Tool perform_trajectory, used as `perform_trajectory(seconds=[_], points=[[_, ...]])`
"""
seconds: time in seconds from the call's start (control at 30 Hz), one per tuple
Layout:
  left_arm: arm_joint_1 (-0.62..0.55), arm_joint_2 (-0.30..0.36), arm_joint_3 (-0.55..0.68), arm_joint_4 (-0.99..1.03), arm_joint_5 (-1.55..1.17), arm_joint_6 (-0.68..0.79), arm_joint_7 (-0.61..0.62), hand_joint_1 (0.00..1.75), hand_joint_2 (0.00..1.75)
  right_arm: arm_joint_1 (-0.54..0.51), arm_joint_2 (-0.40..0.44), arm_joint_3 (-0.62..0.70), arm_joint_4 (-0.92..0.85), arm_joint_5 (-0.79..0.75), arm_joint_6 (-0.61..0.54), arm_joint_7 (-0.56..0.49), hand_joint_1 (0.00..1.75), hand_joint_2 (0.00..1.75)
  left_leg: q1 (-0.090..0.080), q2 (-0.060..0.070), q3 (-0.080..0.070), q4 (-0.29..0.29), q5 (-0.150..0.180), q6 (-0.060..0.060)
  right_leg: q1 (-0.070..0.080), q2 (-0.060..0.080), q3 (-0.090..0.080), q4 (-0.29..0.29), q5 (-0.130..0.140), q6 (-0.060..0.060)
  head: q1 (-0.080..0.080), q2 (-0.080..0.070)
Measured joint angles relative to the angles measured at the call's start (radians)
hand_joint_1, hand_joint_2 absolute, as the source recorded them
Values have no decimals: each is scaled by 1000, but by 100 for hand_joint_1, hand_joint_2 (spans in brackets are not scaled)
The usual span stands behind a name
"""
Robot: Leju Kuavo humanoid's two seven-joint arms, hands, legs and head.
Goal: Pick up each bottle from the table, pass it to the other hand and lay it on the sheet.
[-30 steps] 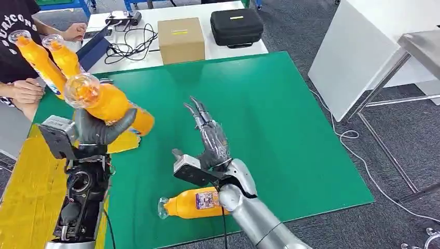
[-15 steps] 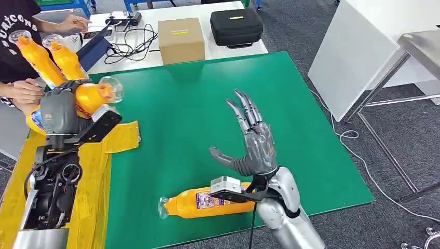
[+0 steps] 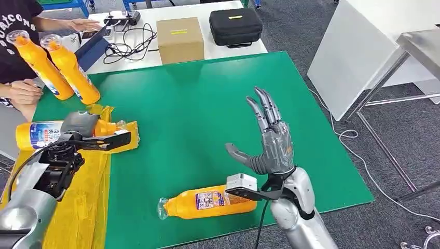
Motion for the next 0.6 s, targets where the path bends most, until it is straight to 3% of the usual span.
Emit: perform_trajectory(seconds=[0.3, 0.33, 0.37, 0.6], points=[[-28, 15, -28, 120, 26, -93, -78, 175, 175, -1, -3, -7, -1, -8, 14, 7, 0, 175, 0, 0, 0, 0, 0, 0, 0, 0, 0, 0, 0, 0, 0, 0], [-25, 15, -28, 135, 36, -95, -87, 7, 175, -2, -6, -8, 1, -6, 13, 7, 0, 175, 0, 0, 0, 0, 0, 0, 0, 0, 0, 0, 0, 0, 0, 0], [-20, 15, -29, 149, 46, -95, -93, 0, 175, -2, -8, -10, 3, -2, 11, 7, 0, 175, 0, 0, 0, 0, 0, 0, 0, 0, 0, 0, 0, 0, 0, 0], [-14, 1, -29, 186, 86, -77, -88, 0, 175, 8, -15, -13, 20, 34, 9, 32, 0, 175, 0, -2, 1, 0, -1, 0, 0, -2, 1, 0, 0, 0, 0, 0]])
